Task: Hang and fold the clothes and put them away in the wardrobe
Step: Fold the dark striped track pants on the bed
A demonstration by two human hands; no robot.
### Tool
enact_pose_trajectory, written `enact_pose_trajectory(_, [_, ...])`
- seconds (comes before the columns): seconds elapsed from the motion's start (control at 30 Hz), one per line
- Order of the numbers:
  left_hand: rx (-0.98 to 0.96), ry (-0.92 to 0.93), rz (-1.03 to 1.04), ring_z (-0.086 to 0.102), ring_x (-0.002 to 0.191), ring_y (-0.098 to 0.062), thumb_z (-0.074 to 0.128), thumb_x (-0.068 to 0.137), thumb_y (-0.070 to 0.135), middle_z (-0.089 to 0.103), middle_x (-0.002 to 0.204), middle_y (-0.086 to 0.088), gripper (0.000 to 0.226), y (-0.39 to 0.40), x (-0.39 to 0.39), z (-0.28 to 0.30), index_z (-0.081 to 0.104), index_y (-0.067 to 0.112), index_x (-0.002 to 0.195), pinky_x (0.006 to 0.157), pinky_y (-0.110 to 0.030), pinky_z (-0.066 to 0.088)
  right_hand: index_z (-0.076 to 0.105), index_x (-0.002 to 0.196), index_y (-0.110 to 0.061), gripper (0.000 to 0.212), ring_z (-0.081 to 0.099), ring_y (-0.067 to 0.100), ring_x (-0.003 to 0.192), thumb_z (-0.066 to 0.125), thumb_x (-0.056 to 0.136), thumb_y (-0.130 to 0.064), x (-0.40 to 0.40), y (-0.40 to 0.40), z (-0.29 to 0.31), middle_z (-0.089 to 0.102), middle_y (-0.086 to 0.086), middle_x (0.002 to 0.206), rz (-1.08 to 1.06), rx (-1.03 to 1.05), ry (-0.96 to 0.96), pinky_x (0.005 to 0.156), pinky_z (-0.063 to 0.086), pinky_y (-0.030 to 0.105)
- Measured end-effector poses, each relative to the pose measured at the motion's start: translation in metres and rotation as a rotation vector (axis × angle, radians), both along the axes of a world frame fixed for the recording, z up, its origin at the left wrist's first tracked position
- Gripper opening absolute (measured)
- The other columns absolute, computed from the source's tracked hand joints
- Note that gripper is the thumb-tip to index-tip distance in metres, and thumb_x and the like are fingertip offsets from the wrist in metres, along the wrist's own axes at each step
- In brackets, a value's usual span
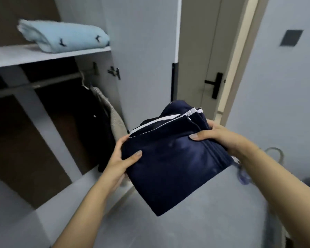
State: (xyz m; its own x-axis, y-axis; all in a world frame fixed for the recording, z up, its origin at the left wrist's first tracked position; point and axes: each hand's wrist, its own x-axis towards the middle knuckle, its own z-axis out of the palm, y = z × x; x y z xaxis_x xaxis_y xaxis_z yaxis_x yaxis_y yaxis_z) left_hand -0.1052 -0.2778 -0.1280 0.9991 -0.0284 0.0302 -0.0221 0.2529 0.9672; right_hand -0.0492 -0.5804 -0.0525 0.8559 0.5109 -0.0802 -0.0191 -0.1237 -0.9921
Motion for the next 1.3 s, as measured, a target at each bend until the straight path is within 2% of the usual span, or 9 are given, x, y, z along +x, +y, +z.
enact_pose_trajectory(0.1, [0.019, -0.019, 0.081, 0.07, 0.098, -0.016, 0.076, 0.07, 0.017, 0.071, 0.11, -0.005, 0.048, 0.038, 0.027, 0.033, 0.059, 0.016, 0.115, 0.078, -0.028, 0.059, 0.068, 0.116, -0.02, 0.046, 0.066, 0.029, 0.109, 0.08, 0.072, -0.024, 0.066, 0.044, 0.045, 0.069, 0.011, 0.12, 0.161, -0.021, -0.088, 0.085, 0.054, 0.031])
enact_pose_trajectory(0.2, [0.094, -0.044, 0.175, 0.069, 0.098, -0.018, 0.088, 0.063, 0.026, 0.07, 0.11, -0.008, 0.066, 0.07, 0.051, 0.07, 0.059, 0.007, 0.118, 0.078, -0.027, 0.058, 0.07, 0.113, -0.019, 0.039, 0.068, 0.028, 0.106, 0.08, 0.076, -0.022, 0.128, 0.085, 0.084, 0.07, 0.01, 0.117, 0.292, -0.028, -0.185, 0.082, 0.056, 0.03])
enact_pose_trajectory(0.33, [0.163, -0.061, 0.346, 0.068, 0.105, -0.017, 0.088, 0.058, 0.05, 0.071, 0.116, -0.005, 0.064, 0.099, 0.077, 0.118, 0.071, 0.021, 0.112, 0.075, -0.022, 0.056, 0.072, 0.108, -0.017, 0.031, 0.071, 0.025, 0.099, 0.079, 0.079, -0.026, 0.203, 0.136, 0.13, 0.074, 0.007, 0.108, 0.343, -0.085, -0.37, 0.084, 0.058, 0.032])
enact_pose_trajectory(0.53, [0.272, -0.138, 0.676, 0.068, 0.106, -0.021, 0.079, 0.074, 0.047, 0.072, 0.113, -0.006, 0.046, 0.129, 0.105, 0.184, 0.074, 0.018, 0.109, 0.088, -0.034, 0.049, 0.072, 0.105, -0.022, 0.028, 0.071, 0.013, 0.094, 0.075, 0.083, -0.038, 0.281, 0.234, 0.195, 0.075, -0.006, 0.101, 0.397, -0.154, -0.586, 0.081, 0.054, 0.023])
enact_pose_trajectory(0.7, [0.498, -0.095, 0.857, 0.073, 0.083, -0.013, 0.069, 0.074, 0.06, 0.076, 0.091, 0.003, 0.049, 0.164, 0.134, 0.242, 0.076, 0.016, 0.093, 0.067, -0.023, 0.054, 0.072, 0.104, -0.024, 0.023, 0.071, 0.012, 0.09, 0.072, 0.086, -0.038, 0.329, 0.311, 0.259, 0.074, -0.004, 0.1, 0.443, -0.173, -0.729, 0.067, 0.053, 0.015])
enact_pose_trajectory(0.83, [0.58, -0.154, 0.859, 0.073, 0.074, -0.014, 0.069, 0.077, 0.055, 0.076, 0.082, 0.001, 0.045, 0.206, 0.177, 0.289, 0.076, 0.012, 0.086, 0.058, -0.027, 0.058, 0.073, 0.102, -0.024, 0.022, 0.072, 0.01, 0.082, 0.075, 0.083, -0.035, 0.37, 0.355, 0.325, 0.076, -0.004, 0.093, 0.404, -0.19, -0.886, 0.066, 0.057, 0.018])
enact_pose_trajectory(1.03, [0.354, -0.167, 0.74, 0.073, 0.078, -0.02, 0.071, 0.082, 0.035, 0.077, 0.088, -0.001, 0.018, 0.247, 0.269, 0.331, 0.076, 0.018, 0.085, 0.061, -0.034, 0.059, 0.06, 0.077, -0.027, 0.018, 0.057, 0.002, 0.073, 0.072, 0.087, -0.018, 0.428, 0.412, 0.402, 0.063, -0.013, 0.083, 0.212, -0.504, -1.205, 0.064, 0.041, 0.016])
enact_pose_trajectory(1.23, [0.242, -0.122, 0.608, 0.074, 0.078, -0.024, 0.071, 0.081, 0.044, 0.075, 0.101, -0.006, 0.033, 0.276, 0.327, 0.33, 0.072, 0.017, 0.1, 0.059, -0.035, 0.059, 0.065, 0.115, -0.012, 0.03, 0.06, 0.02, 0.102, 0.073, 0.087, -0.021, 0.489, 0.478, 0.42, 0.064, 0.005, 0.111, 0.257, -0.553, -1.209, 0.093, 0.047, 0.031])
enact_pose_trajectory(1.3, [0.275, -0.039, 0.57, 0.074, 0.079, -0.032, 0.068, 0.082, 0.05, 0.074, 0.103, -0.008, 0.044, 0.283, 0.339, 0.323, 0.068, 0.017, 0.111, 0.054, -0.031, 0.059, 0.064, 0.12, -0.011, 0.038, 0.06, 0.015, 0.097, 0.074, 0.086, -0.026, 0.51, 0.505, 0.41, 0.063, 0.002, 0.109, 0.318, -0.576, -1.201, 0.086, 0.047, 0.024])
